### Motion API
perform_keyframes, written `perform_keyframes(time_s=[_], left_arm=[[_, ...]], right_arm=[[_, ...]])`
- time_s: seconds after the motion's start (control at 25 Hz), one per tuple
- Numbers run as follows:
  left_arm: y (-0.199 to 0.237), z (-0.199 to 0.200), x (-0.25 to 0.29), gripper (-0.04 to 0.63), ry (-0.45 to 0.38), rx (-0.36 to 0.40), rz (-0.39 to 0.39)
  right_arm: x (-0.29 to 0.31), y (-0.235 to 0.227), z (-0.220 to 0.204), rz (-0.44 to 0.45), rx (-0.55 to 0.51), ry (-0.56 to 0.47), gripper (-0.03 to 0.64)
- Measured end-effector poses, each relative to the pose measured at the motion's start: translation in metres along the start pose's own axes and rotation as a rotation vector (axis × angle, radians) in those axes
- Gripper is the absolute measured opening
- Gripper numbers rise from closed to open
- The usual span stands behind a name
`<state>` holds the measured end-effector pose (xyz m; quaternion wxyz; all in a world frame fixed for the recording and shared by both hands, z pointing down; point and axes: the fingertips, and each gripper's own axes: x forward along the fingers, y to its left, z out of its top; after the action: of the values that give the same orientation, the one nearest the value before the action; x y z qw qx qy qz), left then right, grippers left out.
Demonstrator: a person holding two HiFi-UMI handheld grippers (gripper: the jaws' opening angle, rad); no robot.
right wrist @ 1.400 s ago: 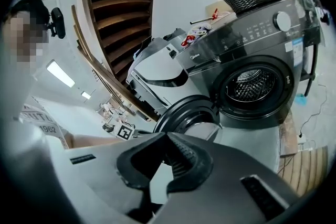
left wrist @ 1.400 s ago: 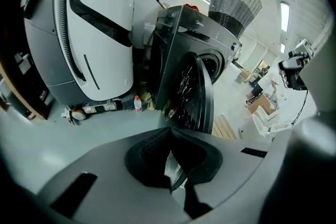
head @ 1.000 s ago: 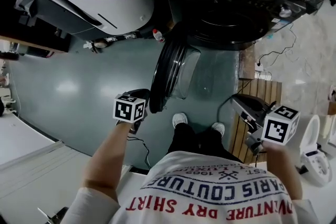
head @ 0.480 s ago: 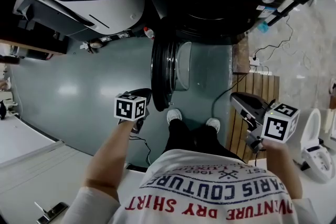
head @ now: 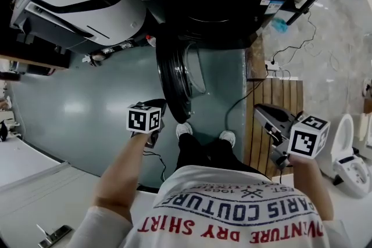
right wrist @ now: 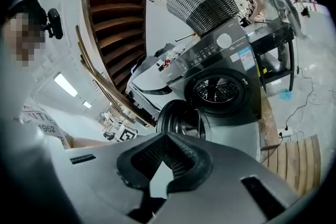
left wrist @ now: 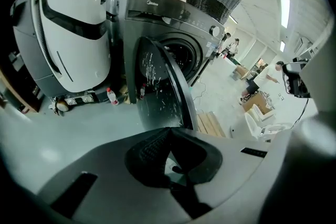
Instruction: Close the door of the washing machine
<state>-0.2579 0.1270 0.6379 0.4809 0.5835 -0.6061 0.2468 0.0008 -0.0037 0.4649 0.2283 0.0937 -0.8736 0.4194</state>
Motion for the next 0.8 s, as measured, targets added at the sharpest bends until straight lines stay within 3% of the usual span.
perform_keyframes(time_s=[0.4, 0.8], left_arm=[[-0.071, 0.025, 0.037, 0.025, 0.011, 0.072, -0.042], [-0.143, 0.066, 0.076, 0.025, -0.01, 0.184, -0.136]], right_arm=[[-0.061, -0.047, 0.009, -0.037, 0.019, -0.071, 0.023], [-0.11, -0.087, 0.009, -0.151, 0.091, -0.174, 0.023]])
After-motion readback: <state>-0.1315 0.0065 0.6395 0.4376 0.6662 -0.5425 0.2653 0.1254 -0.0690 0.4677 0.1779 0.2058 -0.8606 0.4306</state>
